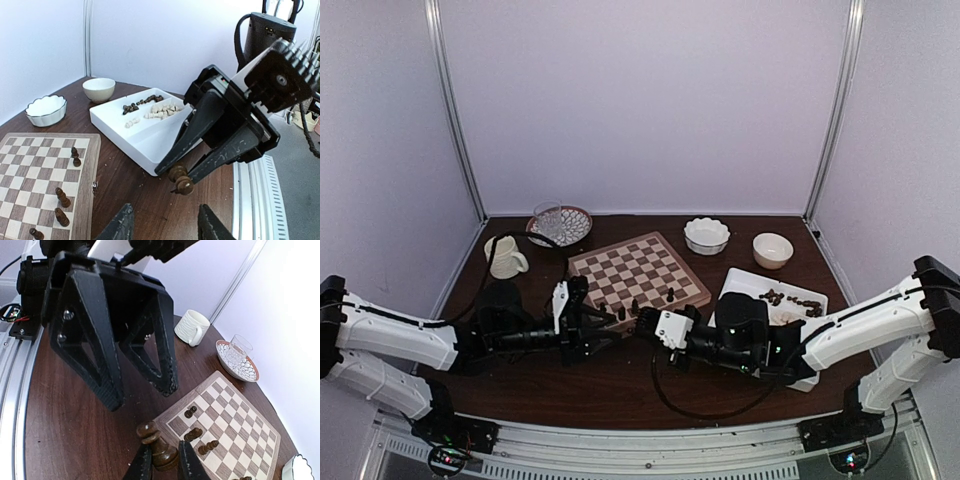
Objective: Set up the chess pieces on the board
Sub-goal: Pass from the right arm to the left
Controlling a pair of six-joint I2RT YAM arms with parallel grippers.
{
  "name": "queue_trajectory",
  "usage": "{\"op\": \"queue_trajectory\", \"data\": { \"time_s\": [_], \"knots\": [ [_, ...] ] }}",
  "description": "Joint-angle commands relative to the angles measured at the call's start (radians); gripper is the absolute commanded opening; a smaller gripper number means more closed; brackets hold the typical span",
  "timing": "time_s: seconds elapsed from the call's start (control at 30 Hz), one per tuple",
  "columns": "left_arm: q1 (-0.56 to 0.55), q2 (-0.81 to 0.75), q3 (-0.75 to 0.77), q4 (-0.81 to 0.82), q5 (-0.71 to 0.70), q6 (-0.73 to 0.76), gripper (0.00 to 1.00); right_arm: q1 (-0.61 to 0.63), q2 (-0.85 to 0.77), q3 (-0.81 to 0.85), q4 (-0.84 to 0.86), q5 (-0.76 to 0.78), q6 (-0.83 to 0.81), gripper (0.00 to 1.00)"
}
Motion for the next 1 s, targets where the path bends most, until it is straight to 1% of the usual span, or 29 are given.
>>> {"op": "queue_trajectory", "data": {
  "time_s": [0.0,0.47,0.63,0.8,0.97],
  "knots": [
    [0.005,0.035,-0.025,0.228,0.009,0.000,0.44,-0.005,-0.004,-0.010,0.101,-0.045,0.085,0.01],
    [0.005,0.066,0.004,0.195,0.014,-0.019,0.45,-0.002,0.055,0.006,0.145,0.000,0.124,0.00],
    [0.006,0.085,0.015,0.198,0.030,-0.032,0.40,0.001,0.063,0.007,0.155,-0.005,0.127,0.00],
    [0.005,0.101,0.017,0.213,0.039,-0.032,0.32,0.005,0.078,0.017,0.153,-0.010,0.129,0.00],
    [0.005,0.108,0.018,0.217,0.043,-0.035,0.32,0.012,0.088,0.025,0.151,-0.012,0.128,0.00]
  ]
}}
